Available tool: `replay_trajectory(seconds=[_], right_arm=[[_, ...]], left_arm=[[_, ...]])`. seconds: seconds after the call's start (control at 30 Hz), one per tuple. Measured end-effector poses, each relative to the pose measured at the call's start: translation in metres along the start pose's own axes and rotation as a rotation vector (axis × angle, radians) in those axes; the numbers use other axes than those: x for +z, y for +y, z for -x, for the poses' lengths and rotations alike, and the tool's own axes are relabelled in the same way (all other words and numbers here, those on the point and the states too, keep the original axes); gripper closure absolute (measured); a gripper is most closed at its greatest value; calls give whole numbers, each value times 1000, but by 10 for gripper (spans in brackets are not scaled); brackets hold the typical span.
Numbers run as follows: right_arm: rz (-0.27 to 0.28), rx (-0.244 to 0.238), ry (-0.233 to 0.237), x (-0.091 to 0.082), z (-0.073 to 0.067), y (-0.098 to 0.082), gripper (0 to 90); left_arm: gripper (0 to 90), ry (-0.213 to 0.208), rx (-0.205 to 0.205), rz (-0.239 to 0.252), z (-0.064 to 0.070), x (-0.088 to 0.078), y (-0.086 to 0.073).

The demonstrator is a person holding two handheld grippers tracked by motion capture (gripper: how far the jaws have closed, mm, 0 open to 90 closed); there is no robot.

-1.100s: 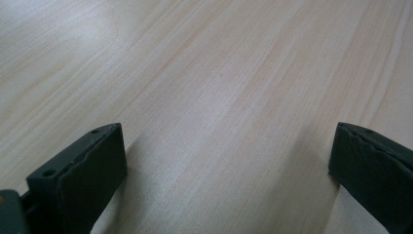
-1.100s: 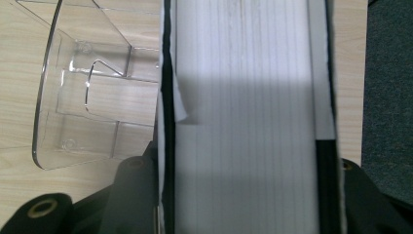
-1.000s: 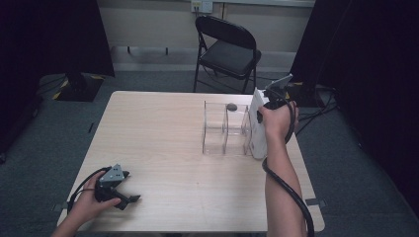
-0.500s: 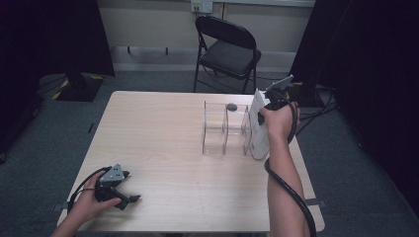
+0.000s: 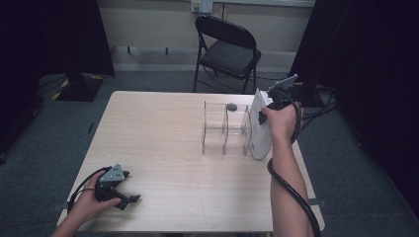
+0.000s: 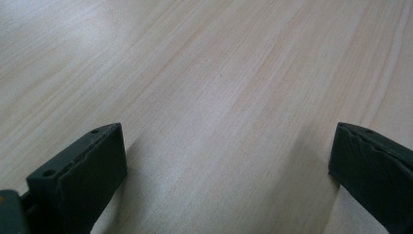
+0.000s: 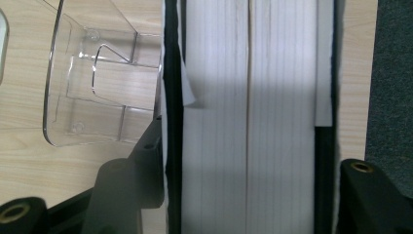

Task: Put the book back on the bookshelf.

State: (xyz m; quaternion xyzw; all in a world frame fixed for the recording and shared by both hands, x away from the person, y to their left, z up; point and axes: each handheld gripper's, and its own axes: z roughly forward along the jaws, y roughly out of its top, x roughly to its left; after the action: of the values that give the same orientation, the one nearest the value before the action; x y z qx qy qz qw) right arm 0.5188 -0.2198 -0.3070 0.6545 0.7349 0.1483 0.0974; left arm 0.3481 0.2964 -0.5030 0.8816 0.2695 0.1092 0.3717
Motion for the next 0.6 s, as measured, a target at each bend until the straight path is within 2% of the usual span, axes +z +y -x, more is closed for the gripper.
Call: replay_trajectory(seconds=[0.1,0.6], right_arm=[[12,-6,5,0,-1,-2,412],[3,-18,8,-6,3,-11,336]], left_arm=[[0,0,0,0,0,0,0],[0,0,0,0,0,0,0]])
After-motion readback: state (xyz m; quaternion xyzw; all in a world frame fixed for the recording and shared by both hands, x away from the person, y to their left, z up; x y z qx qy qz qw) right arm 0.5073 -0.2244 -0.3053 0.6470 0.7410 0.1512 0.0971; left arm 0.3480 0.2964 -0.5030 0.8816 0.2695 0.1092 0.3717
